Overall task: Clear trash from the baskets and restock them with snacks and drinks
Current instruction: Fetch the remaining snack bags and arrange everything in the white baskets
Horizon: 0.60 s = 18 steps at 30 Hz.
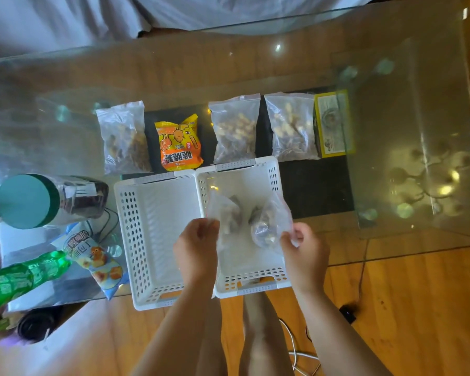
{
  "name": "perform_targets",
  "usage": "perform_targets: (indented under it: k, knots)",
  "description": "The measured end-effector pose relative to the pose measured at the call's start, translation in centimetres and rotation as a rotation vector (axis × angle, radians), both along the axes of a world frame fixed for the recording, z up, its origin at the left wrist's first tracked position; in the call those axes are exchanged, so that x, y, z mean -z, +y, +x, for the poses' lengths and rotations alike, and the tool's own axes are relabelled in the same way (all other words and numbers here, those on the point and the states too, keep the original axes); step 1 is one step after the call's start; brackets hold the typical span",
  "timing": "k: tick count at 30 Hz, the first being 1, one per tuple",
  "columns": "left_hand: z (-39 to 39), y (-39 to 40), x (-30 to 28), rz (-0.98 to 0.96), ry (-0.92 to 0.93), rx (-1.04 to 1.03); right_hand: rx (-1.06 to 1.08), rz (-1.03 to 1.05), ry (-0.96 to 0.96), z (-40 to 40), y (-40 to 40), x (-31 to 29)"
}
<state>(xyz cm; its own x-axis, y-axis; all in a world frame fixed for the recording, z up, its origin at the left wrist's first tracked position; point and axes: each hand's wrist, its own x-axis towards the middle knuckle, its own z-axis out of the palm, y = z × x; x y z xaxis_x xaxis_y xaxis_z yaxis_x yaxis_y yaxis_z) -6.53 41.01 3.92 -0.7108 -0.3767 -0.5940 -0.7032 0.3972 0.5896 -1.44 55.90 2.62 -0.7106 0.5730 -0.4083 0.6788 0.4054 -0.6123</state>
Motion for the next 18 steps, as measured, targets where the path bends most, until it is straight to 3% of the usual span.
perform_targets:
  k: [5, 7, 12, 18]
  knots:
    - [0.6, 0.8, -1.8, 0.161, -0.021, 0.028, -0.103, -0.075, 0.098, 0.5, -1.3, -1.6]
    - [0.8, 0.9, -2.1, 0.150, 0.018, 0.012, -0.106, -0.063, 0.129, 0.9, -1.4, -2.1]
    - [1.2, 0.7, -1.0, -0.031, -0.010, 0.138, -0.099, -0.105, -0.037, 0.3, -1.3, -1.6]
    - [1.1, 0.1, -1.0, 0.053, 0.044, 0.126, -0.099, -0.067, 0.070, 0.6, -1.5, -2.0]
